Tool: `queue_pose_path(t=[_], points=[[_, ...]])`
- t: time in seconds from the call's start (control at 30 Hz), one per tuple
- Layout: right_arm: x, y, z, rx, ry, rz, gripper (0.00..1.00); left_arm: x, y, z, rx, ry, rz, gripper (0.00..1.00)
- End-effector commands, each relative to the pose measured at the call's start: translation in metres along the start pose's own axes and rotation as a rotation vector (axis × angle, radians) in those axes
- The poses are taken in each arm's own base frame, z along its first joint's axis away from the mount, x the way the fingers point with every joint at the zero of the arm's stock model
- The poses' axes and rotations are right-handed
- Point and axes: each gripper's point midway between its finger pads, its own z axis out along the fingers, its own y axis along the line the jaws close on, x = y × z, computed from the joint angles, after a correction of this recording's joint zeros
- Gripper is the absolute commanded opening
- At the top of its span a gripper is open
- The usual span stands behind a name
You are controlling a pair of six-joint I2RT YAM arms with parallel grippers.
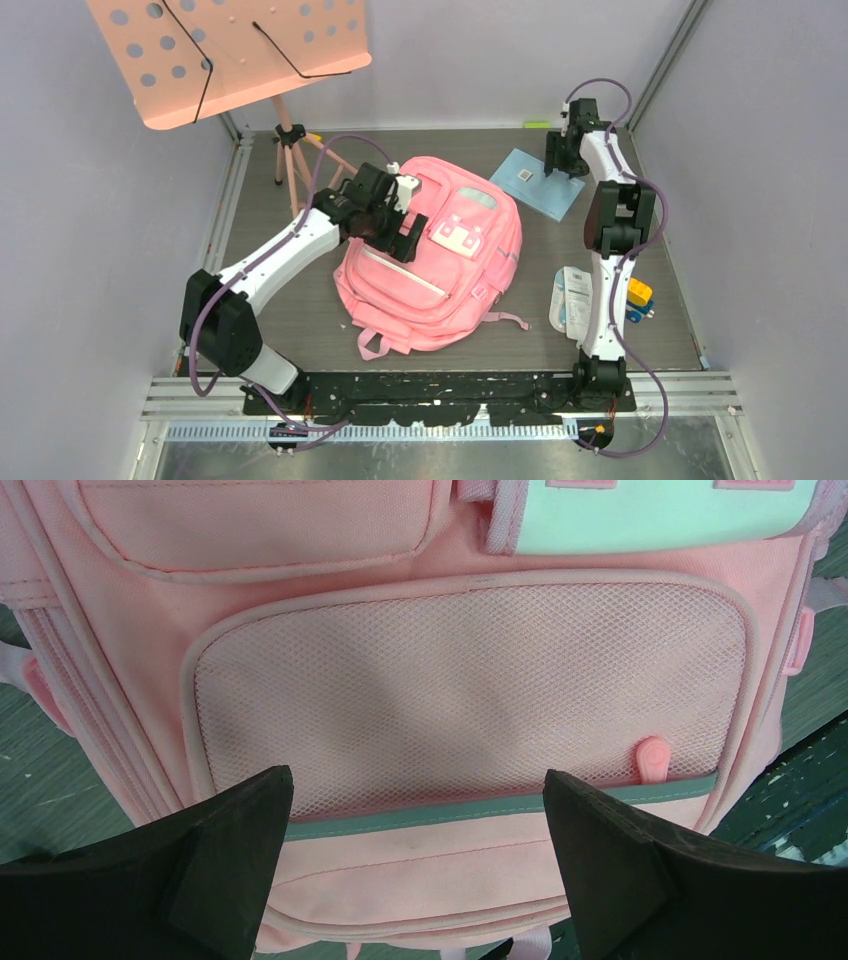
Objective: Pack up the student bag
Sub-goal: Adjust the book at the center of the board.
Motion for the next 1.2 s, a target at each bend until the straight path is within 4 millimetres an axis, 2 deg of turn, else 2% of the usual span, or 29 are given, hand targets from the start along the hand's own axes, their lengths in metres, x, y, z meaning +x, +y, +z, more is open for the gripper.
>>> queue_pose_path(t=[0.0, 0.17, 0.33, 0.4, 0.43, 0.53, 0.57, 0.67, 0.93, 1.03, 1.07, 1.1, 1.13, 1.17], points=[[0.011, 0.0, 0.005, -0.083, 0.048, -0.046, 0.65, 0.0, 0.003, 0.0, -0.004, 0.001, -0.001, 1.0], [0.008, 0.005, 0.011, -0.143, 0.04, -0.038, 0.61, 0.002, 0.004, 0.005, -0.008, 0.019, -0.005, 1.0], [0.004, 0.014, 0.016, -0.198, 0.023, -0.047, 0.48, 0.005, 0.006, 0.007, -0.015, 0.028, -0.008, 1.0], [0.003, 0.012, 0.02, -0.198, 0.021, -0.058, 0.47, 0.005, 0.006, 0.007, -0.016, 0.028, -0.007, 1.0], [0.0, 0.012, 0.02, -0.194, 0.013, -0.066, 0.48, 0.006, 0.006, 0.008, -0.016, 0.029, -0.008, 1.0], [0.006, 0.008, 0.028, -0.183, 0.041, -0.068, 0.6, 0.006, 0.006, 0.008, -0.016, 0.031, -0.007, 1.0], [0.0, 0.007, 0.026, -0.186, 0.029, -0.067, 0.61, 0.006, 0.006, 0.008, -0.015, 0.031, -0.008, 1.0], [0.001, 0.009, 0.027, -0.194, 0.037, -0.059, 0.74, 0.006, 0.006, 0.007, -0.015, 0.029, -0.009, 1.0], [0.033, 0.007, 0.022, -0.188, 0.145, -0.022, 0.75, -0.001, 0.002, 0.003, -0.001, 0.006, -0.012, 1.0], [0.047, 0.001, 0.01, -0.142, 0.199, 0.024, 0.71, -0.005, -0.002, 0.0, 0.017, -0.009, -0.022, 1.0], [0.063, 0.002, 0.01, -0.128, 0.244, 0.071, 0.71, -0.007, -0.004, -0.001, 0.028, -0.014, -0.024, 1.0], [0.056, 0.0, -0.001, -0.105, 0.218, 0.111, 0.7, -0.007, -0.006, -0.002, 0.036, -0.017, -0.027, 1.0], [0.07, -0.004, -0.01, -0.077, 0.241, 0.128, 0.7, -0.009, -0.007, -0.003, 0.042, -0.023, -0.03, 1.0], [0.073, -0.004, -0.011, -0.062, 0.23, 0.162, 0.69, -0.009, -0.008, -0.004, 0.047, -0.027, -0.031, 1.0]])
